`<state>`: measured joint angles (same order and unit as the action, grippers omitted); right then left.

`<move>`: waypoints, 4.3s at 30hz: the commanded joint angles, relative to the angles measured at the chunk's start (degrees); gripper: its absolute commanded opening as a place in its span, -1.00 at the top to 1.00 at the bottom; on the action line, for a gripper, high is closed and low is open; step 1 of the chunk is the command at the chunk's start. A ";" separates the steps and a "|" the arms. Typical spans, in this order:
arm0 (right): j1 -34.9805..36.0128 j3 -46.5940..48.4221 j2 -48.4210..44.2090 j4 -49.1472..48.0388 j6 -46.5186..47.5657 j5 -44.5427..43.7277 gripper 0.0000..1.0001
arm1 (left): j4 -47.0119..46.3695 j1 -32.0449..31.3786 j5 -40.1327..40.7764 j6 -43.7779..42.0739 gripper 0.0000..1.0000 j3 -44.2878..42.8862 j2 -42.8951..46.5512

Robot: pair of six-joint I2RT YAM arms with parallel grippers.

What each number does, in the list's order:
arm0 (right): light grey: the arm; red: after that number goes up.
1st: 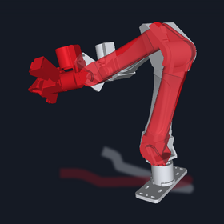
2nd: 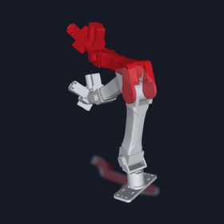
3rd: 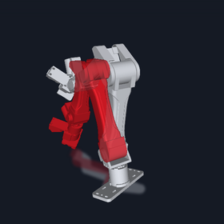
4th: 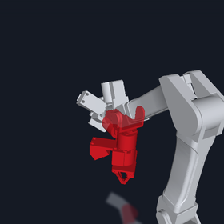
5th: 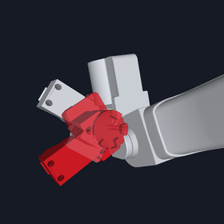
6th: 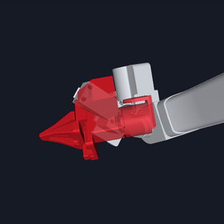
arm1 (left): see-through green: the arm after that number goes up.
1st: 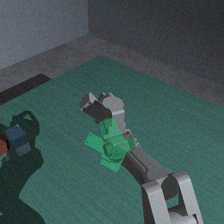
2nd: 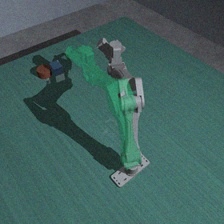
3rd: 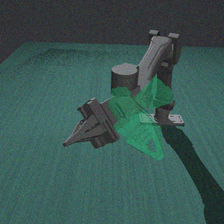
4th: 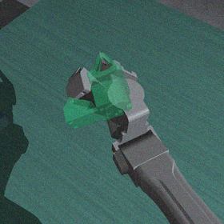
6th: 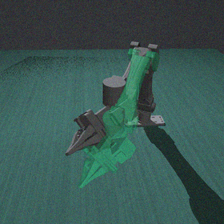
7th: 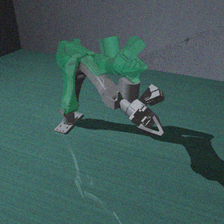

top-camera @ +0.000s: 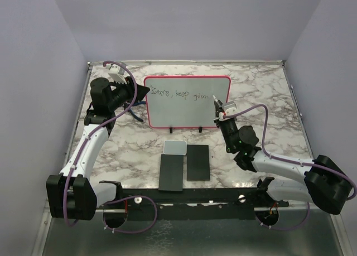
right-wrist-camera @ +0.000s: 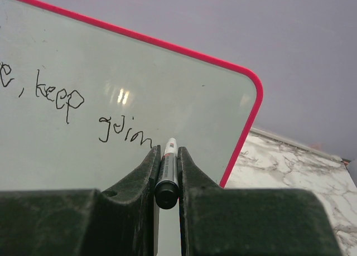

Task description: Write a sentence on the whiteboard

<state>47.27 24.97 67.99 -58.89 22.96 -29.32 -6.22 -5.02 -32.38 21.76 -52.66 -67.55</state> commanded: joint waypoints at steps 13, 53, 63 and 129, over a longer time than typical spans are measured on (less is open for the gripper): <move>-0.77 0.84 2.60 -2.28 -0.25 1.70 0.99 | 0.16 -0.34 0.74 -0.95 0.46 0.59 1.37; -0.77 0.78 2.56 1.41 -1.69 2.08 0.99 | 0.15 -0.38 0.65 -0.93 0.46 0.44 1.46; -0.77 0.60 2.42 1.15 -1.33 0.80 0.99 | 0.20 -0.43 0.65 -0.93 0.46 0.46 1.37; -0.77 1.26 1.53 -0.66 1.27 0.35 0.99 | 0.16 -0.43 0.60 -0.92 0.46 0.42 1.54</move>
<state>46.81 25.02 69.95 -58.63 23.62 -29.32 -6.22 -5.02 -32.29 21.69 -52.64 -67.33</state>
